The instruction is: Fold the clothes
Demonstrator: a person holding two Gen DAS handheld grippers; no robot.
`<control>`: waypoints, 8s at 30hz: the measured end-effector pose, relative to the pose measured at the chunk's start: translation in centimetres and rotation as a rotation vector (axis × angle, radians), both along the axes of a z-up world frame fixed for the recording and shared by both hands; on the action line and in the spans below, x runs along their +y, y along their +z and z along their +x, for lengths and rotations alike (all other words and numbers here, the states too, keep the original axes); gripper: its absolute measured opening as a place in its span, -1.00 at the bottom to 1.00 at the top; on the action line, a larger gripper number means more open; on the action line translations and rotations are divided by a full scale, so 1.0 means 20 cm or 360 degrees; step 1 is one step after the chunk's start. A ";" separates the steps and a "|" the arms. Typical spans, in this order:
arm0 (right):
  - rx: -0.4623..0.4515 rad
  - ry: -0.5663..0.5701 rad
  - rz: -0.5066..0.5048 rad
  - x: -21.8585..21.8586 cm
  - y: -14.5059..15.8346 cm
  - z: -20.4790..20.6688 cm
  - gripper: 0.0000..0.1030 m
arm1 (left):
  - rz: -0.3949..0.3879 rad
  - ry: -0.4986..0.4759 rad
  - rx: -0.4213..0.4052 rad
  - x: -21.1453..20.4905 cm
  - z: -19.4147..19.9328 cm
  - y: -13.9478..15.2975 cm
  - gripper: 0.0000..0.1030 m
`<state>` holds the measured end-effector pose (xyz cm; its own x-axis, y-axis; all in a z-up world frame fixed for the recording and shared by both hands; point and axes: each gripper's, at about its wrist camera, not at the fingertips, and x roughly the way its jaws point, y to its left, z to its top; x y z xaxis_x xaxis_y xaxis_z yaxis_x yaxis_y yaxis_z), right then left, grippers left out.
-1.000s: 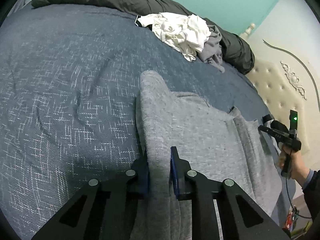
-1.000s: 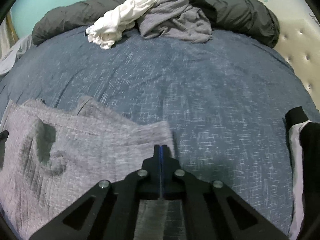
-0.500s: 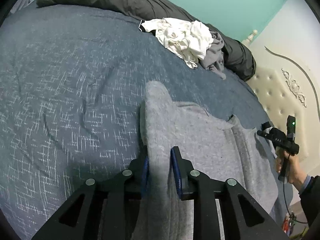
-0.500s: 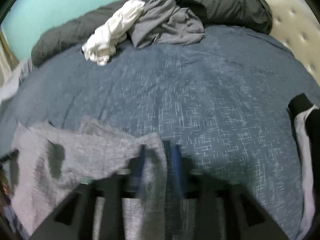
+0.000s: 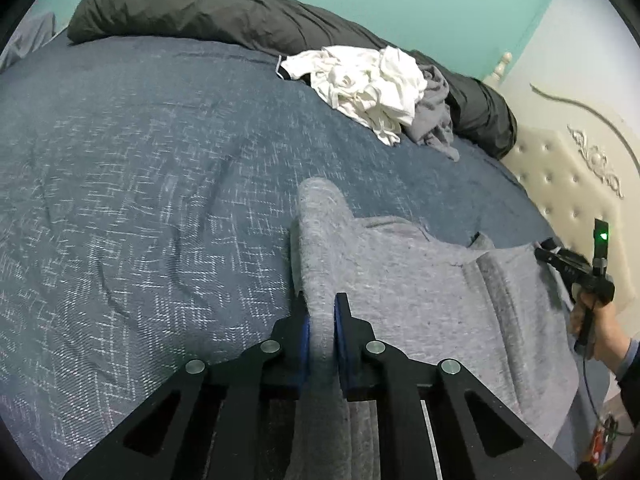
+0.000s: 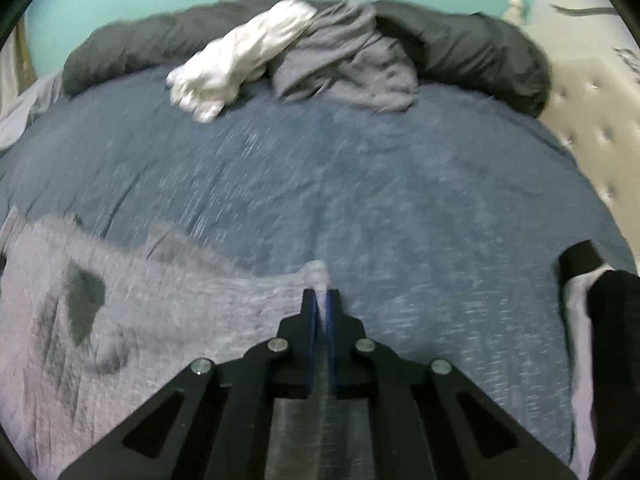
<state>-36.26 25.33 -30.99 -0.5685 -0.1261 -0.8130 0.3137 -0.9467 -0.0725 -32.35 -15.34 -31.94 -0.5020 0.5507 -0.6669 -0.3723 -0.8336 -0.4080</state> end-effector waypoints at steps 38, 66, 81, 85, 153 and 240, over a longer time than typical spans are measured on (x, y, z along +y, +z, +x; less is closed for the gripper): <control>0.0001 0.0139 0.0023 -0.10 -0.04 0.00 -0.90 | -0.0225 -0.0091 0.0022 0.09 -0.09 0.01 -0.74; -0.0133 -0.0088 -0.0320 0.15 -0.03 -0.11 -0.76 | 0.0125 0.0041 -0.0207 -0.07 -0.16 -0.04 -0.72; -0.0150 0.0000 -0.0562 0.30 -0.01 -0.01 -0.24 | -0.0097 -0.0099 -0.0201 0.02 -0.22 -0.02 -0.66; -0.0108 -0.0024 -0.0650 0.35 0.00 0.05 -0.24 | -0.0095 -0.0108 -0.0175 0.03 -0.21 -0.01 -0.66; -0.0439 0.0099 -0.0392 0.49 -0.02 0.89 -0.97 | -0.0177 0.0028 -0.0335 -0.06 0.73 -0.15 -0.37; -0.0284 -0.0095 -0.0473 0.43 -0.01 0.27 -1.00 | 0.0095 0.0028 -0.0192 -0.16 0.23 -0.07 -0.78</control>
